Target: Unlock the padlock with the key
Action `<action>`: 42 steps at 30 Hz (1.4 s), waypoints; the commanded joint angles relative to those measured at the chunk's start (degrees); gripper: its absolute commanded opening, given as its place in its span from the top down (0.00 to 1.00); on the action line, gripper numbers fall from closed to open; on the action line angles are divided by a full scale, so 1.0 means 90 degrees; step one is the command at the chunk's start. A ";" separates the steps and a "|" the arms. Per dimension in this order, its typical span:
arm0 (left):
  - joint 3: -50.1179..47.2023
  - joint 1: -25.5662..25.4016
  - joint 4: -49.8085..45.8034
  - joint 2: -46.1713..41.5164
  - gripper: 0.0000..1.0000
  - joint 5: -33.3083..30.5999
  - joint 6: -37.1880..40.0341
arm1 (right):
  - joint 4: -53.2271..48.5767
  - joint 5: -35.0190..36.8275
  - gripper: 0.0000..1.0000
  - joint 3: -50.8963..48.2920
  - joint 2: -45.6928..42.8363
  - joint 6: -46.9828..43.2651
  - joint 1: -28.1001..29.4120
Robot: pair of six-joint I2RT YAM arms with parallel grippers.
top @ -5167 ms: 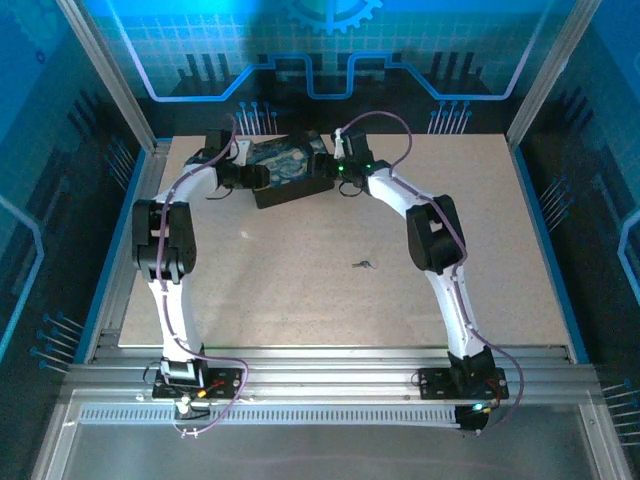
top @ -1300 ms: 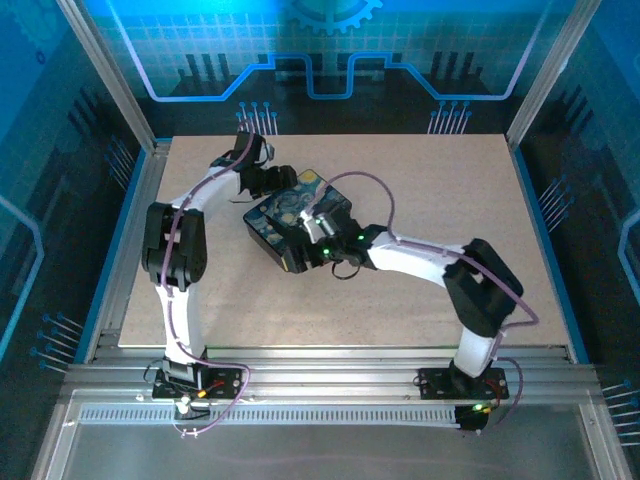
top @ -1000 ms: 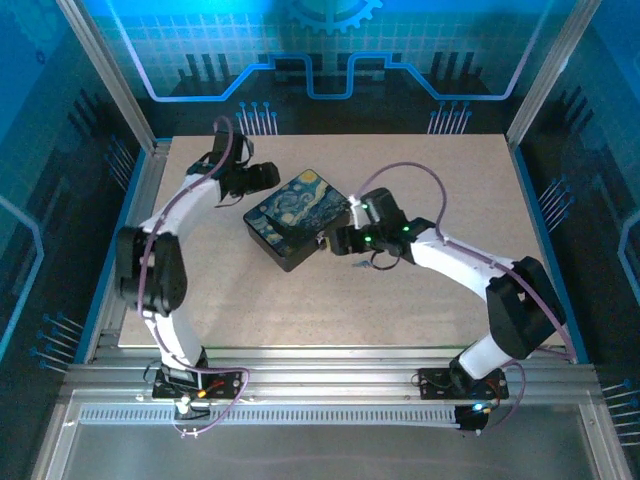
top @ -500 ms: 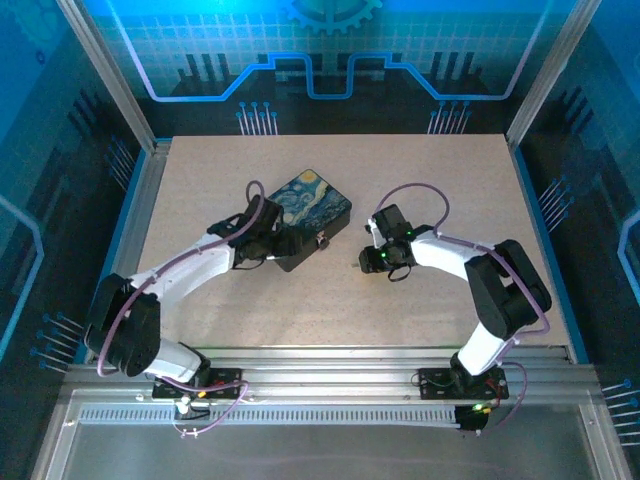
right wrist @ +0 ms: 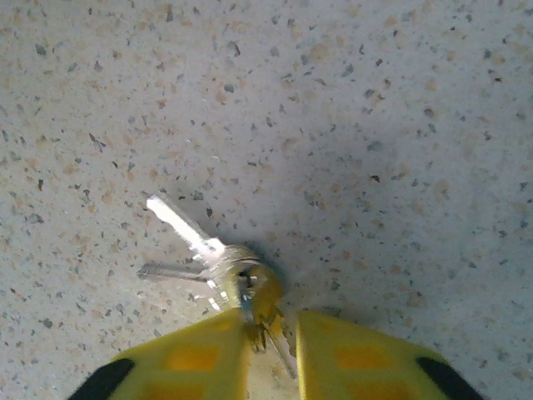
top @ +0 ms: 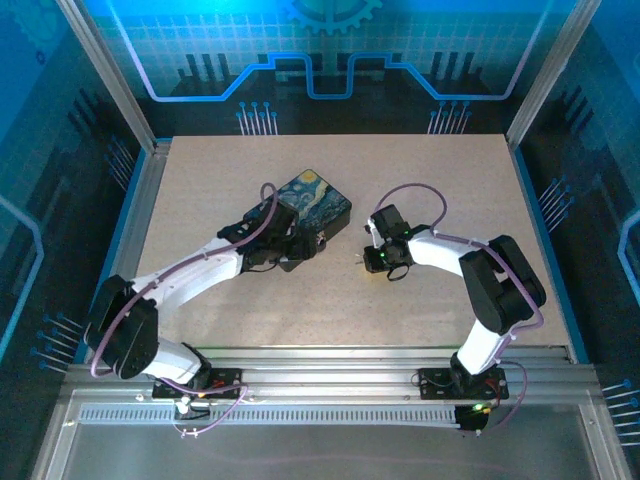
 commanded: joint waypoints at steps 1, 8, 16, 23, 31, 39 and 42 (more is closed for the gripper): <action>0.0147 -0.0109 0.0258 0.0263 0.27 0.0546 -0.0189 | 0.0291 -0.0185 0.85 -0.0045 0.0275 -0.0148 0.0051; 0.0289 -0.0370 0.0780 0.0705 0.30 0.1103 -0.0568 | 0.1221 -0.1491 0.94 -0.0754 -0.0255 -0.0257 -0.0259; 0.0615 -0.0381 0.1067 0.1052 0.32 0.1400 -0.0812 | 0.1957 -0.2888 0.96 -0.1277 -0.1059 -0.0423 -0.0434; 0.0784 -0.0384 0.1199 0.1355 0.37 0.1555 -0.0887 | 0.2086 -0.3385 0.96 -0.1418 -0.1448 -0.0505 -0.0435; 0.0835 -0.0378 0.1431 0.1549 0.52 0.1725 -0.0875 | 0.1791 -0.3501 0.96 -0.1360 -0.1809 -0.0640 -0.0425; 0.0722 -0.0372 0.1547 0.1523 0.53 0.1722 -0.0945 | 0.1630 -0.3322 0.96 -0.1301 -0.1765 -0.0649 -0.0405; 0.0725 -0.0368 0.1386 0.1417 0.48 0.1580 -0.0910 | 0.1537 -0.3156 0.93 -0.1255 -0.1691 -0.0610 -0.0405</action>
